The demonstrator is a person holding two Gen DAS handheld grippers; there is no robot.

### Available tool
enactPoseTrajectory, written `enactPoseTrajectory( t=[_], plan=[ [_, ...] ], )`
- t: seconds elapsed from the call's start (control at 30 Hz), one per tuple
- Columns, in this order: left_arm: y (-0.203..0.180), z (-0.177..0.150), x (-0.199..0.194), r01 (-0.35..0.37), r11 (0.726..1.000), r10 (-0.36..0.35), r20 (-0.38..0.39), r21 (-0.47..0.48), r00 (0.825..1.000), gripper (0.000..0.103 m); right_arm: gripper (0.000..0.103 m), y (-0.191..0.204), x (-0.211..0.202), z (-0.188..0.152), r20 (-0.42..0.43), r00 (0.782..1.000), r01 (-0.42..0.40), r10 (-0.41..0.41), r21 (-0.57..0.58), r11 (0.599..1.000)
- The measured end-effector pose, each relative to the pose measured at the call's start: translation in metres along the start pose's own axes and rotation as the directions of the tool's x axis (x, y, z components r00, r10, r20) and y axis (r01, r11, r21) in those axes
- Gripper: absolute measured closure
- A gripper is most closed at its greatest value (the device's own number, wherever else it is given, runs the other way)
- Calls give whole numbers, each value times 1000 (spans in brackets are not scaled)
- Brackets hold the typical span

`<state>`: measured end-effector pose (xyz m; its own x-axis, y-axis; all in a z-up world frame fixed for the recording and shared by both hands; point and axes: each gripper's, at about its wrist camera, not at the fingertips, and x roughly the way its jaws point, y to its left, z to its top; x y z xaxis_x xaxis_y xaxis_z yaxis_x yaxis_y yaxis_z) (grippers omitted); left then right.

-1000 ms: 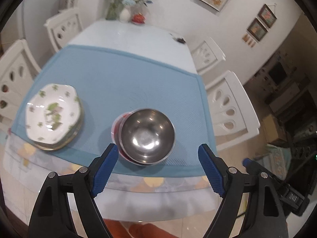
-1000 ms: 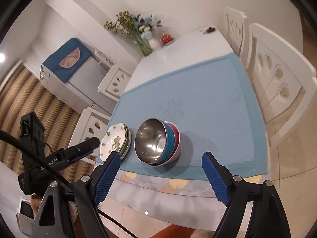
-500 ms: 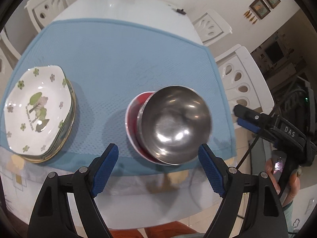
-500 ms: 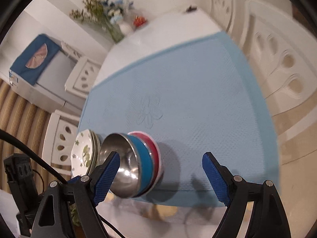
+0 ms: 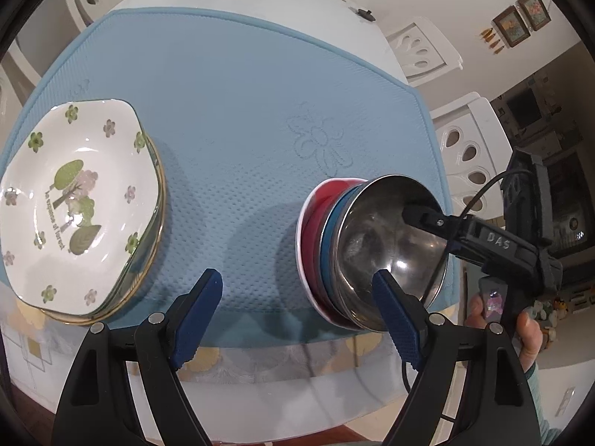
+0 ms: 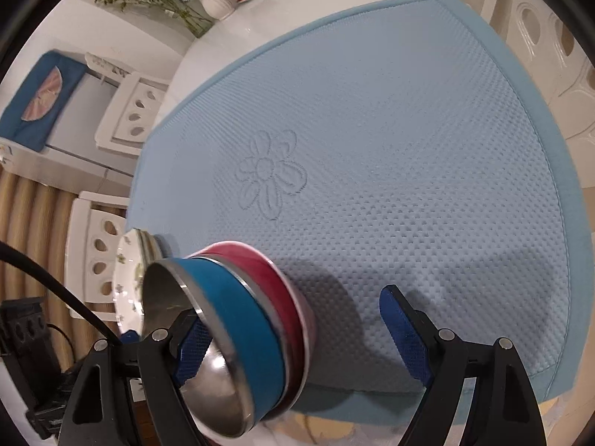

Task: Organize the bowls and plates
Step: 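Grasp the nested bowl stack rim with both grippers and lift, then carry the nested bowl stack onto the floral plate stack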

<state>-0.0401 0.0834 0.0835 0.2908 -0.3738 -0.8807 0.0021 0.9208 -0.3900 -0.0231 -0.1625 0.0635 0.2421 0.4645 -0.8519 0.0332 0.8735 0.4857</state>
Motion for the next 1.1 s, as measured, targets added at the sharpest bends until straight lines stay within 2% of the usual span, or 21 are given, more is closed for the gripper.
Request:
enactPoseTrajectory(
  t=[0.07,0.23,0.4,0.5,0.53,0.67,0.73,0.87,1.03,1.1],
  plan=[
    [0,0,3,2,1000,-1,-9,6,1000,21,20,-2,7,0,-12,1000,3,-3,-3,1000],
    [-1,1,13,7,1000,-7,-31,2,999,21,19,-11,25,4,-62,997,-51,52,28,998],
    [3,2,18,21,1000,-22,-40,-18,999,21,18,-13,40,4,-104,988,-113,117,41,993],
    [1,5,19,27,999,-28,-33,-18,999,21,18,-23,44,2,-117,977,-167,177,90,982],
    [0,6,20,26,1000,-27,-26,-14,999,21,18,-24,40,0,-109,979,-164,174,92,982],
    [-5,12,30,4,1000,-3,-14,19,1000,21,18,-12,6,-16,-38,997,-62,62,14,998],
    [-7,14,39,-9,999,9,-12,39,1000,21,18,-8,-6,-28,3,1000,-8,8,4,1000],
    [-5,18,56,30,999,-30,-20,30,999,22,18,-2,-8,-50,53,997,54,-54,6,999],
    [0,20,69,77,996,-76,-26,36,997,24,18,-5,7,-52,84,996,38,-42,46,998],
    [3,21,73,96,995,-95,-32,40,995,30,18,-12,12,-51,97,995,24,-31,73,997]
  ],
)
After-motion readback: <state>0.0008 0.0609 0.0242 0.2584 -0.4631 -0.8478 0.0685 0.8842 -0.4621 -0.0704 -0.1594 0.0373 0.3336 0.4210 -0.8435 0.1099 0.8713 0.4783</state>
